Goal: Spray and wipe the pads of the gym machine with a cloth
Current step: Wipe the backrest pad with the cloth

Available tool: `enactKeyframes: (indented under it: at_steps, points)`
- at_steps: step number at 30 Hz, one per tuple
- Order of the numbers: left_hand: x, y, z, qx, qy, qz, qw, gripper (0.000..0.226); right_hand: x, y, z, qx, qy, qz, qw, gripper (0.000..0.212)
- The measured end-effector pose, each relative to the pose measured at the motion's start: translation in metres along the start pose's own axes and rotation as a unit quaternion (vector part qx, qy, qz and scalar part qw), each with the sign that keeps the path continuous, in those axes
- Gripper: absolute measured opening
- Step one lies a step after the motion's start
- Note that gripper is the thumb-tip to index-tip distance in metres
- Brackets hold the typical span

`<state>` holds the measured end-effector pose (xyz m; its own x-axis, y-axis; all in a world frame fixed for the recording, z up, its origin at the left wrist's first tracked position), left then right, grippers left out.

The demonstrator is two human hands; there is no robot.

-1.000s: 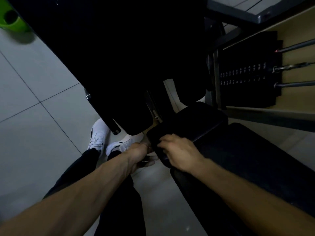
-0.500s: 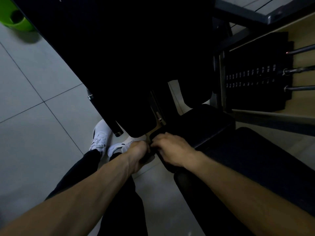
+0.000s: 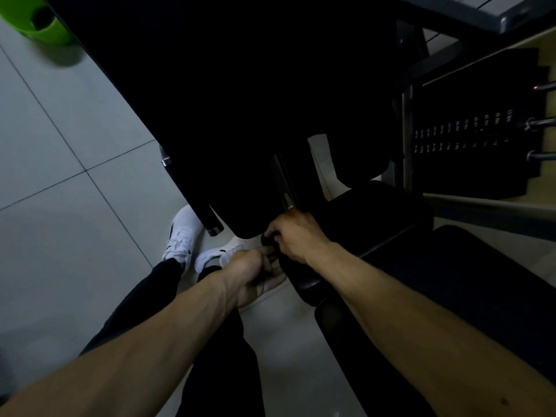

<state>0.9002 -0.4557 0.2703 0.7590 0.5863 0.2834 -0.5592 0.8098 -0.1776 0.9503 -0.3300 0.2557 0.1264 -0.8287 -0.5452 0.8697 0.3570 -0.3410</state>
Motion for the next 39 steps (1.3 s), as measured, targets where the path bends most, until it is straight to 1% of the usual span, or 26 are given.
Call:
enactKeyframes:
  at_steps: [2, 4, 6, 8, 10, 11, 13, 14, 15, 17, 20, 21, 23, 24, 26, 28, 30, 31, 33, 36, 39]
  points:
    - [-0.002, -0.003, 0.003, -0.009, -0.003, 0.025, 1.0, 0.057, 0.0, -0.001, 0.011, 0.003, -0.036, -0.051, 0.998, 0.026]
    - [-0.006, -0.007, 0.005, -0.02, -0.009, 0.052, 0.998, 0.053, -0.013, 0.0, 0.036, -0.014, -0.074, -0.101, 0.992, 0.027]
    - [-0.009, -0.009, 0.007, -0.029, 0.0, 0.077, 0.997, 0.053, -0.031, 0.001, 0.074, -0.04, -0.124, -0.12, 0.984, 0.029]
    - [-0.007, -0.01, 0.008, -0.027, 0.015, 0.078, 0.997, 0.047, -0.042, 0.0, 0.106, -0.075, -0.179, -0.142, 0.971, 0.03]
    - [-0.005, -0.008, 0.007, -0.015, 0.037, 0.069, 0.997, 0.039, -0.044, 0.001, 0.112, -0.089, -0.196, -0.146, 0.966, 0.032]
    - [-0.004, -0.007, 0.007, -0.007, 0.049, 0.057, 0.997, 0.036, -0.042, 0.004, 0.101, -0.084, -0.174, -0.147, 0.97, 0.033]
    - [-0.002, -0.003, 0.007, 0.011, 0.066, 0.03, 0.997, 0.033, -0.034, 0.017, 0.073, -0.028, -0.11, -0.133, 0.985, 0.032]
    - [0.0, 0.0, 0.01, 0.018, 0.071, 0.018, 0.997, 0.031, -0.031, 0.021, 0.064, 0.006, -0.09, -0.123, 0.988, 0.031]
    - [0.002, 0.002, 0.013, 0.025, 0.074, 0.001, 0.997, 0.03, -0.028, 0.018, 0.061, 0.013, -0.083, -0.108, 0.991, 0.031]
    - [0.007, 0.006, 0.018, 0.036, 0.075, -0.025, 0.996, 0.03, -0.017, 0.003, 0.075, -0.04, -0.116, -0.101, 0.987, 0.032]
    - [0.019, 0.008, 0.023, 0.042, 0.079, -0.062, 0.994, 0.03, -0.028, -0.017, 0.127, -0.147, -0.183, -0.085, 0.968, 0.029]
    - [0.024, 0.009, 0.024, 0.048, 0.089, -0.078, 0.992, 0.028, -0.036, -0.01, 0.138, -0.15, -0.185, -0.083, 0.968, 0.028]
    - [0.032, 0.014, 0.031, 0.064, 0.125, -0.101, 0.985, 0.021, -0.06, 0.016, 0.147, -0.127, -0.138, -0.074, 0.98, 0.027]
    - [0.034, 0.02, 0.032, 0.092, 0.142, -0.128, 0.977, 0.02, -0.07, 0.028, 0.15, -0.116, -0.104, -0.066, 0.986, 0.028]
    - [0.043, 0.035, 0.035, 0.165, 0.146, -0.191, 0.957, 0.025, -0.075, 0.031, 0.154, -0.112, -0.064, -0.052, 0.99, 0.028]
    - [0.056, 0.044, 0.034, 0.206, 0.125, -0.227, 0.944, 0.033, -0.062, 0.009, 0.157, -0.137, -0.074, -0.051, 0.987, 0.028]
    - [0.066, 0.049, 0.032, 0.226, 0.121, -0.265, 0.929, 0.034, -0.048, -0.012, 0.158, -0.168, -0.099, -0.04, 0.98, 0.029]
    - [0.072, 0.049, 0.03, 0.231, 0.12, -0.285, 0.923, 0.033, -0.049, -0.012, 0.157, -0.17, -0.101, -0.039, 0.979, 0.029]
    - [0.09, 0.048, 0.032, 0.248, 0.106, -0.318, 0.909, 0.031, -0.066, 0.016, 0.156, -0.141, -0.083, -0.038, 0.986, 0.029]
    - [0.117, 0.041, 0.036, 0.267, 0.077, -0.358, 0.891, 0.029, -0.103, 0.078, 0.164, -0.074, -0.034, -0.033, 0.996, 0.029]
    - [0.138, 0.034, 0.037, 0.284, 0.043, -0.421, 0.861, 0.029, -0.131, 0.131, 0.168, 0.003, -0.005, -0.019, 1.0, 0.029]
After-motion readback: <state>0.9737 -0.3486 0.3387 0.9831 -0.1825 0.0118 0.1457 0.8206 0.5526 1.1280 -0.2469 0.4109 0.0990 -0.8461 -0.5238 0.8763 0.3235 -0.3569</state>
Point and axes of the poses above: each hand's wrist, its own z-axis away from the middle knuckle, its own x-axis out of the palm, y = z × x, the point moved 8 cm from there along -z, towards the middle knuckle, and after that the axes turned 2 degrees about -z, right-handed, at the moved point
